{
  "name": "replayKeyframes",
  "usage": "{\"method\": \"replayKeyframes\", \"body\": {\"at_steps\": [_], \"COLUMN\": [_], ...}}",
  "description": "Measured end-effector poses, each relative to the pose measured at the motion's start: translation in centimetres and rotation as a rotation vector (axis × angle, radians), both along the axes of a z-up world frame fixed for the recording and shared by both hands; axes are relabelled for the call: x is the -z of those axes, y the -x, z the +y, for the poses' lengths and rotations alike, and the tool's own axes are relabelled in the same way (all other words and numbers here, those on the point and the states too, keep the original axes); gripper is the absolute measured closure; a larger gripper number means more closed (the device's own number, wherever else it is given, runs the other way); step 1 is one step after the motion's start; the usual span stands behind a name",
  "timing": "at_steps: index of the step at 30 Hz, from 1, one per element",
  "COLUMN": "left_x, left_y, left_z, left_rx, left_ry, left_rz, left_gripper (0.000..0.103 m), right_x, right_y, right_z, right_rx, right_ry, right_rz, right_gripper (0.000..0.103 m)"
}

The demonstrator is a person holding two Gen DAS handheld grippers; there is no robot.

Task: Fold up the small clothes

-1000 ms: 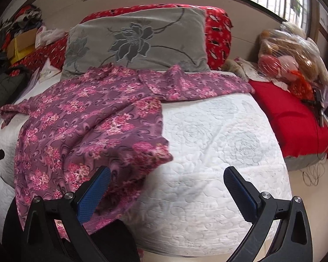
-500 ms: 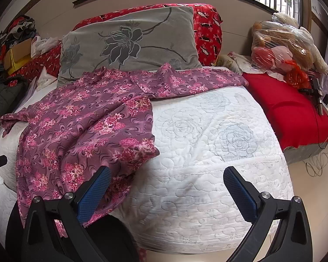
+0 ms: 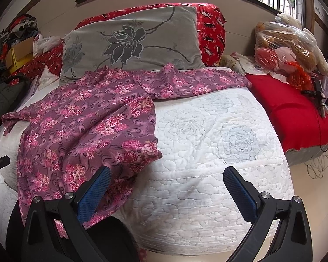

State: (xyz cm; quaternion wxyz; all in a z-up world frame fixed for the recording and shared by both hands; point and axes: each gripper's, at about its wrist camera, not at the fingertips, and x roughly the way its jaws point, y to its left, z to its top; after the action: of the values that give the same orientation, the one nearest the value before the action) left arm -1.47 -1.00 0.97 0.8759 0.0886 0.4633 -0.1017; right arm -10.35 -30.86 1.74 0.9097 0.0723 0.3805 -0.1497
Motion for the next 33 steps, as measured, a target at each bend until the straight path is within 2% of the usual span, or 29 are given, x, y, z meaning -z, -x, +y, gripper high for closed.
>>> {"method": "replayKeyframes", "body": {"at_steps": [18,22,26,31,32,33], "left_x": [1.0,1.7,3.3,6.0,6.5,6.9], "left_y": [-1.0,-2.2,-2.8,-2.6,-2.5,-2.4], "left_z": [0.3,1.9,3.0,1.6,1.0,0.5], "left_rx": [-0.009,-0.025,-0.042,-0.017,-0.002,0.01], "left_ry": [0.015,0.074,0.09,0.122,0.139,0.162], "left_rz": [0.041,0.131,0.225,0.373,0.403,0.428], "left_gripper": [0.0,0.0,0.0,0.0,0.0,0.007], "right_x": [0.9,1.3,2.2,4.5,5.1,5.6], "right_y": [-0.9,-1.2,-1.5,-3.3,-3.7,-4.2], "right_z": [0.2,-0.8,-2.7,-3.5,-3.3,-2.9], "right_rx": [-0.017,-0.008,0.022,-0.002,-0.015,-0.034], "right_ry": [-0.017,-0.067,-0.14,-0.25,-0.266,-0.275], "right_rz": [0.025,0.023,0.029,0.061,0.073,0.086], "right_gripper": [0.001,0.001,0.005,0.012,0.016,0.018]}}
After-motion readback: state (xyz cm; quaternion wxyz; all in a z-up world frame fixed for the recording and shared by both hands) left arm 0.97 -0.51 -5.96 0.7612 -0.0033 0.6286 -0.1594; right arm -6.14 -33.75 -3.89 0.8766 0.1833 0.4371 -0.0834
